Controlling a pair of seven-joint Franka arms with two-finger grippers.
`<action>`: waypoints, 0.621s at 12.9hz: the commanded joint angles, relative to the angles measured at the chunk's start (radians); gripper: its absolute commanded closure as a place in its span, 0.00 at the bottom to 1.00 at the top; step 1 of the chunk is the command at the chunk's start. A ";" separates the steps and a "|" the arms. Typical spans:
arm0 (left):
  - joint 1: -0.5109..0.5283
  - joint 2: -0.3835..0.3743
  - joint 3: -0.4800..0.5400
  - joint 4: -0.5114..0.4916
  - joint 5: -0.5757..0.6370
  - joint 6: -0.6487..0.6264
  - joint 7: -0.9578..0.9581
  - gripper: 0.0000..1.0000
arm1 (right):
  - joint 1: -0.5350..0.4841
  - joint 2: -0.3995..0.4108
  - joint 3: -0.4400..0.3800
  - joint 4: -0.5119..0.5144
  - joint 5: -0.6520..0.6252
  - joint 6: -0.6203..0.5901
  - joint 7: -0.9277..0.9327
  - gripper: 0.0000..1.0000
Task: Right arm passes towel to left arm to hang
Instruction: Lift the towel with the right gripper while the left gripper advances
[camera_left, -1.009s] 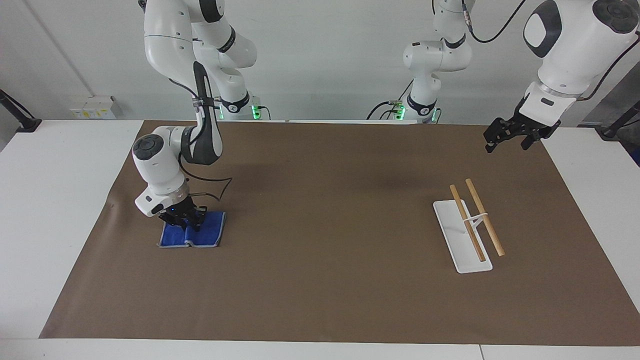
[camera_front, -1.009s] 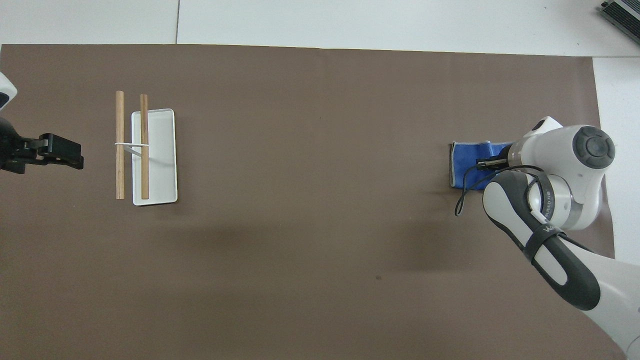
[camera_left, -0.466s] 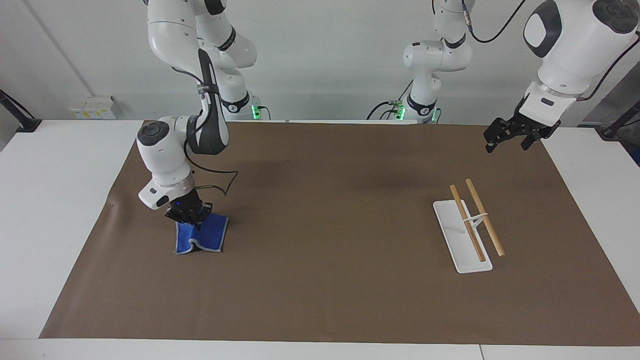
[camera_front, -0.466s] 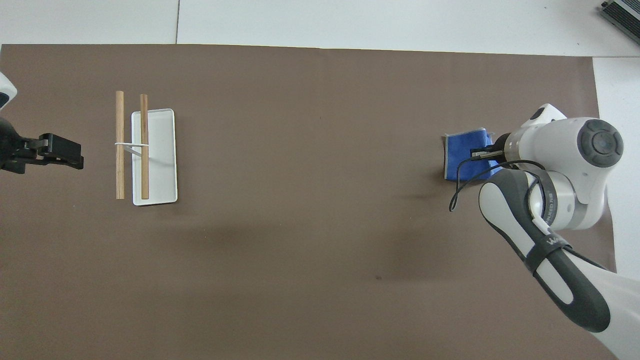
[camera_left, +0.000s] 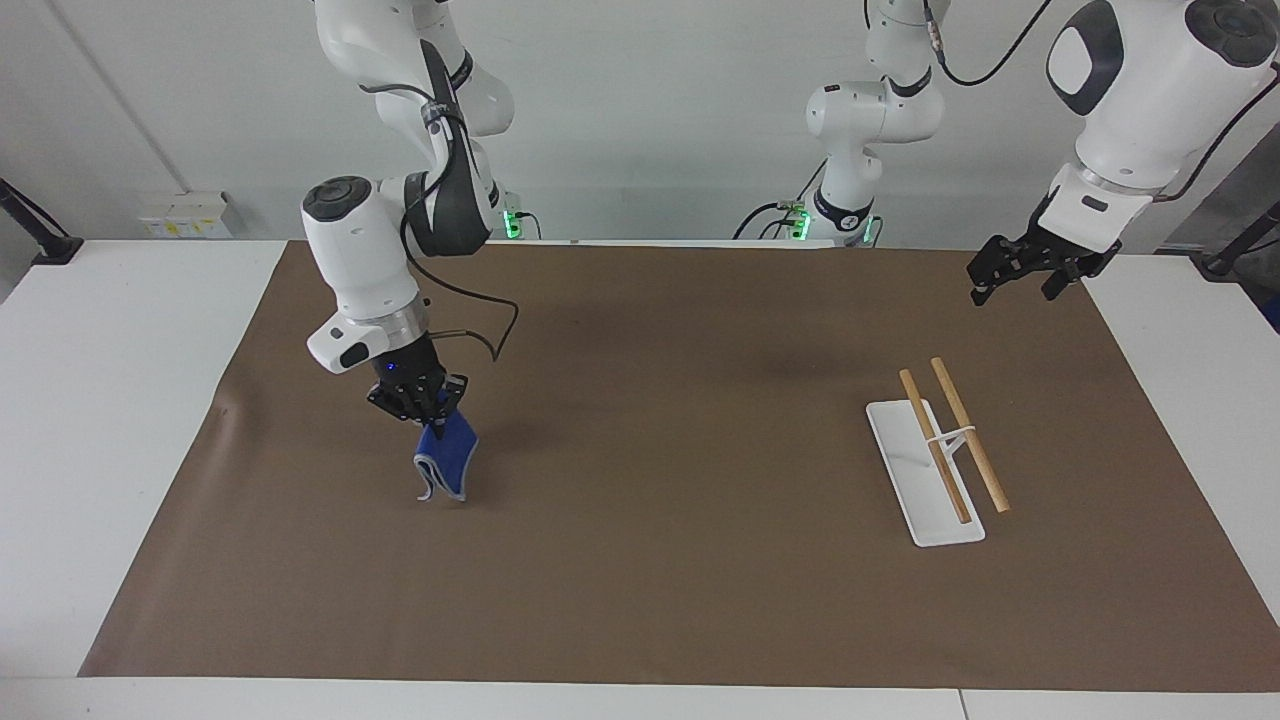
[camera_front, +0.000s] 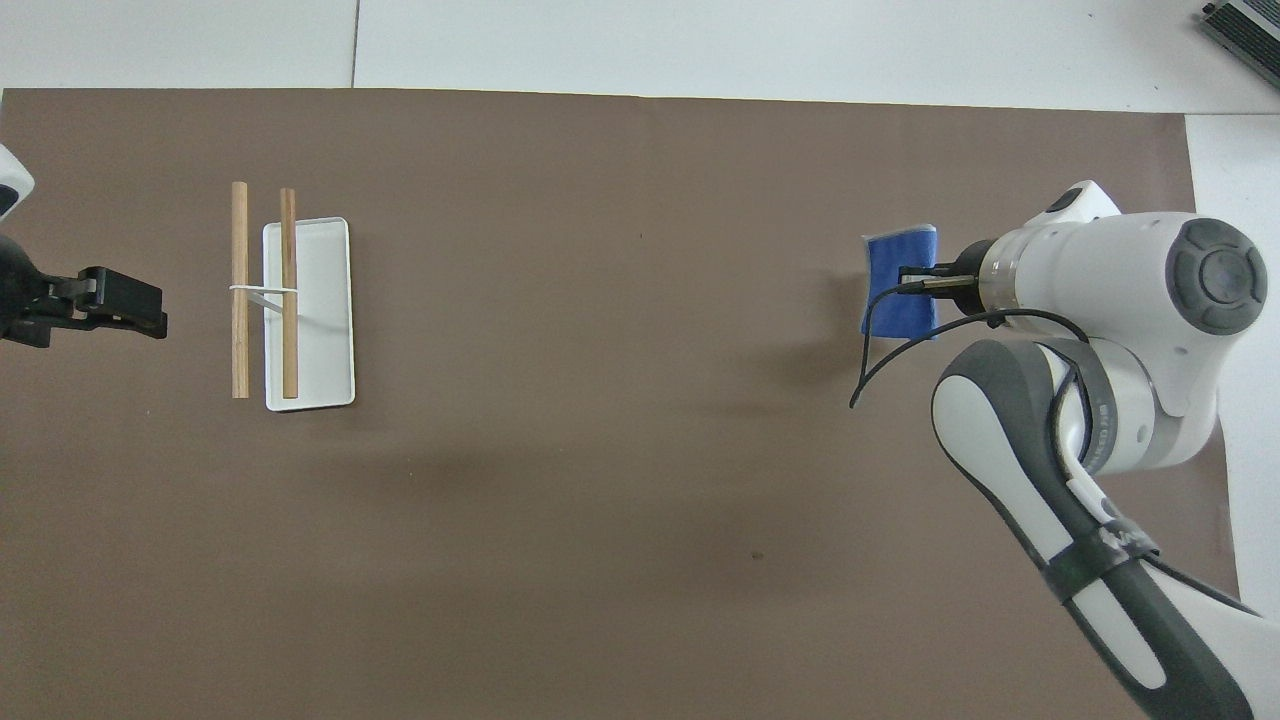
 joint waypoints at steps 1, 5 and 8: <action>0.010 -0.006 -0.002 -0.002 -0.013 -0.011 0.006 0.00 | -0.008 -0.062 0.023 0.016 0.130 -0.080 0.024 1.00; 0.010 -0.006 -0.004 -0.002 -0.013 -0.015 0.000 0.00 | -0.008 -0.109 0.074 0.033 0.244 -0.099 0.052 1.00; -0.008 -0.024 -0.007 -0.003 -0.013 -0.021 0.004 0.00 | -0.007 -0.106 0.095 0.066 0.383 -0.099 0.073 1.00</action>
